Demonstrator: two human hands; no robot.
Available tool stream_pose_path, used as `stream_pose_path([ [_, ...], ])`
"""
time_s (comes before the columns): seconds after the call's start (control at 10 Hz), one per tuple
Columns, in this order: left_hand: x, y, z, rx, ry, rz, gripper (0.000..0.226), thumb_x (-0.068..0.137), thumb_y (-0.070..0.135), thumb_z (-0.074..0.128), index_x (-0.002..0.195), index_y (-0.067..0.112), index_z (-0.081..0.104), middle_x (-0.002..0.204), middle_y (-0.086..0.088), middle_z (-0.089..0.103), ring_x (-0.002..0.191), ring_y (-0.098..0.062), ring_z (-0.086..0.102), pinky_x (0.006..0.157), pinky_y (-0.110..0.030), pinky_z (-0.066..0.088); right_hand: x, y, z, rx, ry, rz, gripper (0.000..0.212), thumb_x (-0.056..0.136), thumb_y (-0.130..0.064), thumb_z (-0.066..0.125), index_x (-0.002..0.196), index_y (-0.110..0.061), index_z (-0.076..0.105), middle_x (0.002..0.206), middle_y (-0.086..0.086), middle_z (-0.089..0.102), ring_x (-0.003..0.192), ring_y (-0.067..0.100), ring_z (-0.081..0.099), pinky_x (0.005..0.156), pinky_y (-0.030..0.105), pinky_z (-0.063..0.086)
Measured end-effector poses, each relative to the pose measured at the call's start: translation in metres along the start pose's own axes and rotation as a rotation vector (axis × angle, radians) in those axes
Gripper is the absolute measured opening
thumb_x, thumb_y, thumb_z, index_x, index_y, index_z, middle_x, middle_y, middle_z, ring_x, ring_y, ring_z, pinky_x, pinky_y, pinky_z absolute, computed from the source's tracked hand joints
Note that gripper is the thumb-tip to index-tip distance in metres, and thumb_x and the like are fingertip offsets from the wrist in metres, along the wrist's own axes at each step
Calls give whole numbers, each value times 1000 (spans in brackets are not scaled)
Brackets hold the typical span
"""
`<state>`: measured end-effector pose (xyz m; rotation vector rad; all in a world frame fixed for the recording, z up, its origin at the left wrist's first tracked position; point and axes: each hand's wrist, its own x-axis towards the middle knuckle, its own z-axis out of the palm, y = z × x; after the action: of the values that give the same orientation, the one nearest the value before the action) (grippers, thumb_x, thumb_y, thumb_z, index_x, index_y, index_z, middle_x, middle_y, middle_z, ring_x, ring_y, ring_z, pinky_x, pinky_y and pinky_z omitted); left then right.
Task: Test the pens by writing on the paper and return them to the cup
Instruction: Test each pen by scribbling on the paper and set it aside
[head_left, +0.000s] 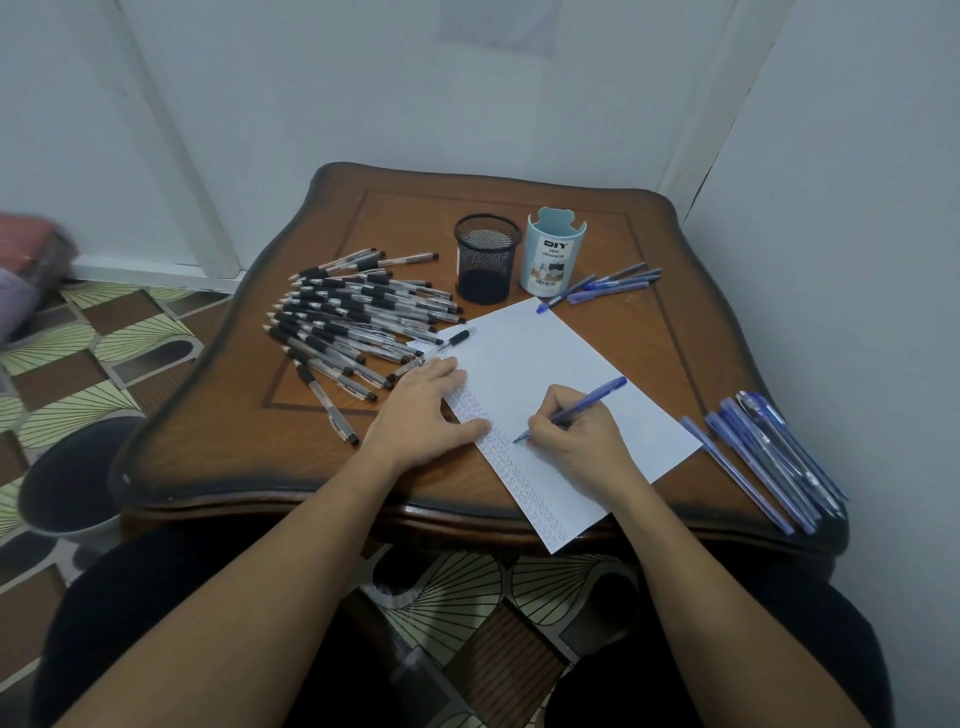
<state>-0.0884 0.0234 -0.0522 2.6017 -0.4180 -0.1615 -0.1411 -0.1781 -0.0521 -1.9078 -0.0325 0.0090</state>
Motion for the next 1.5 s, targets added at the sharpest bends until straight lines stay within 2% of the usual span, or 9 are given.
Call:
stream_pose_path([
  [0.1, 0, 0, 0, -7, 2, 0, 80, 83, 58, 64, 149, 21, 37, 159, 4, 25, 147, -14, 18, 118, -34, 14, -1, -1, 0, -4, -6, -6, 28, 86, -3, 62, 63, -14, 52, 63, 15, 51, 59, 7, 43, 53, 21, 32],
  [0.4, 1, -1, 0, -10, 1, -1, 79, 83, 58, 64, 148, 21, 38, 159, 4, 25, 147, -13, 18, 118, -35, 15, 0, 2, 2, -11, -28, 5, 20, 86, -4, 62, 69, -2, 51, 71, 27, 55, 61, 14, 42, 57, 30, 32],
  [0.5, 0, 0, 0, -12, -1, -2, 79, 83, 58, 64, 148, 21, 38, 159, 4, 25, 147, -13, 18, 118, -34, 15, 1, 2, 1, -18, -27, 3, 22, 85, -4, 61, 66, -5, 51, 68, 24, 53, 60, 12, 42, 56, 29, 31],
  [0.6, 0, 0, -1, -12, 1, -3, 80, 83, 58, 64, 149, 21, 37, 159, 5, 25, 147, -13, 17, 118, -33, 15, 0, 2, 1, -18, -19, 0, 27, 85, -4, 62, 62, -13, 50, 59, 5, 50, 58, 9, 41, 53, 26, 31],
  [0.7, 0, 0, 0, -11, 0, -2, 80, 83, 58, 64, 149, 21, 37, 159, 5, 25, 147, -13, 17, 118, -33, 14, 0, 3, 1, -22, -1, -4, 29, 85, -6, 62, 61, -17, 50, 59, 2, 50, 57, 8, 42, 53, 27, 32],
  [0.9, -1, 0, -1, -16, -2, -8, 79, 83, 58, 64, 149, 22, 37, 159, 5, 25, 147, -12, 17, 118, -33, 15, 0, 1, 1, -39, -10, 1, 30, 86, -6, 62, 61, -18, 50, 58, -3, 47, 57, 6, 42, 53, 24, 33],
  [1.4, -1, 1, -3, -29, -3, -11, 78, 83, 57, 64, 148, 23, 38, 159, 6, 25, 146, -12, 18, 117, -33, 15, 1, 0, 0, -60, 13, 16, 27, 90, -9, 62, 66, -14, 51, 61, 0, 49, 58, 4, 43, 53, 19, 33],
  [1.5, -2, 1, -3, -37, -10, -7, 79, 83, 57, 64, 149, 22, 37, 159, 6, 24, 147, -12, 17, 117, -32, 14, 5, -2, -4, 151, 100, 77, 24, 97, -13, 58, 74, -11, 56, 64, -2, 57, 62, 3, 52, 60, 17, 42],
])
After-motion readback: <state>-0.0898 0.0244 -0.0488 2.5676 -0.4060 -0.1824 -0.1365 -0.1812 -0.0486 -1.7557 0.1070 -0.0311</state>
